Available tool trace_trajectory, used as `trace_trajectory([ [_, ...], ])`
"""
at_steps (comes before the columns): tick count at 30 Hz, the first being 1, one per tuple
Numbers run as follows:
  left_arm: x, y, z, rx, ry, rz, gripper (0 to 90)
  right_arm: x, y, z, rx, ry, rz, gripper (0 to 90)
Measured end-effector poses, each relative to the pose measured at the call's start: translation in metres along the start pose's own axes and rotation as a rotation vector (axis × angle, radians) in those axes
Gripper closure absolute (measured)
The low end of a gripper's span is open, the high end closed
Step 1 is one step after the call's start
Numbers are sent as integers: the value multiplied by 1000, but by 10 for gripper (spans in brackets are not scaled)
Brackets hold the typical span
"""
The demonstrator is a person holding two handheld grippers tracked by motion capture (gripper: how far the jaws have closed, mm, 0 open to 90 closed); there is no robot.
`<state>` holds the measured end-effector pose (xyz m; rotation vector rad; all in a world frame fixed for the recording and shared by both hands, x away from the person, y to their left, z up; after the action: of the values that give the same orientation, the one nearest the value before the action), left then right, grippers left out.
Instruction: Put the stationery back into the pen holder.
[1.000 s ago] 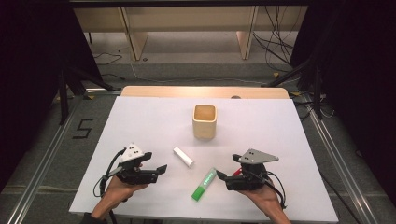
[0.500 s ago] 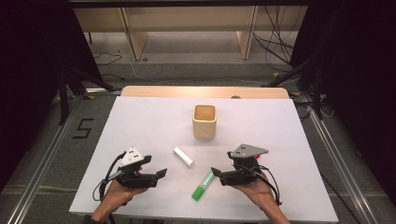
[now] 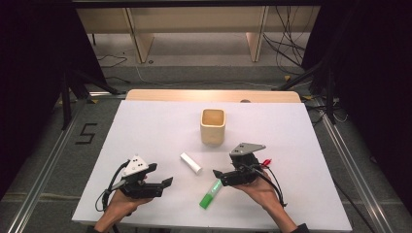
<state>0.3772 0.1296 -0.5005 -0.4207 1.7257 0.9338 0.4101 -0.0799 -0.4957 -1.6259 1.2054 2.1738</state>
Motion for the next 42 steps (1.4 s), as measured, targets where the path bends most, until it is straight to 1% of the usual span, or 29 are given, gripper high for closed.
trace_trajectory([
  [3, 2, 0, -1, 1, -6, 4, 206, -2, -9, 2, -7, 4, 26, 183],
  [5, 2, 2, -1, 7, 0, 2, 205, -4, -16, 5, -12, 7, 40, 183],
  [6, 2, 3, -2, 7, 1, 0, 204, -6, -24, 8, -18, 15, 60, 184],
  [7, 1, 3, -2, 7, -4, -4, 204, -6, -24, 8, -18, 15, 60, 184],
  [9, 0, 3, -3, 7, -6, -8, 203, -9, -31, 12, -28, 13, 70, 191],
  [11, 2, 2, -4, 9, -10, -3, 203, -10, -38, 15, -32, 26, 88, 192],
  [12, 3, 2, -4, 8, -19, 1, 203, -10, -41, 16, -35, 26, 96, 195],
  [14, 4, 1, -6, 11, -21, 4, 202, -11, -48, 18, -43, 29, 111, 201],
  [18, 4, 0, -8, 22, -23, 4, 202, -12, -59, 19, -56, 16, 127, 226],
  [22, 4, 0, -10, 25, -26, 4, 201, -9, -70, 21, -59, 21, 171, 244],
  [24, 3, 1, -10, 25, -27, -1, 201, -8, -75, 23, -67, 27, 186, 256],
  [27, 2, 2, -11, 31, -20, -10, 202, -9, -82, 25, -64, 33, 204, 285],
  [28, 2, 2, -12, 30, -24, -12, 202, -10, -84, 25, -67, 30, 211, 294],
  [37, 1, 4, -13, 33, -20, -22, 201, -6, -98, 32, -89, 25, 288, 392],
  [42, 1, 4, -12, 33, -15, -21, 202, -5, -103, 32, -87, 5, 315, 442],
])
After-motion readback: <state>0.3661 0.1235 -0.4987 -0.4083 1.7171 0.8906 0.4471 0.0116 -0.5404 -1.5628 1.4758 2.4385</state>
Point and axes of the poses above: each handheld gripper's, and its own axes: y roughly backward along the jaws, x roughly out of its underside, z roughly to its left, the point moved 10 cm from there along -y, roughly forward along the jaws, and after that the axes turned 11 degrees about -z, right-handed, at the moved point
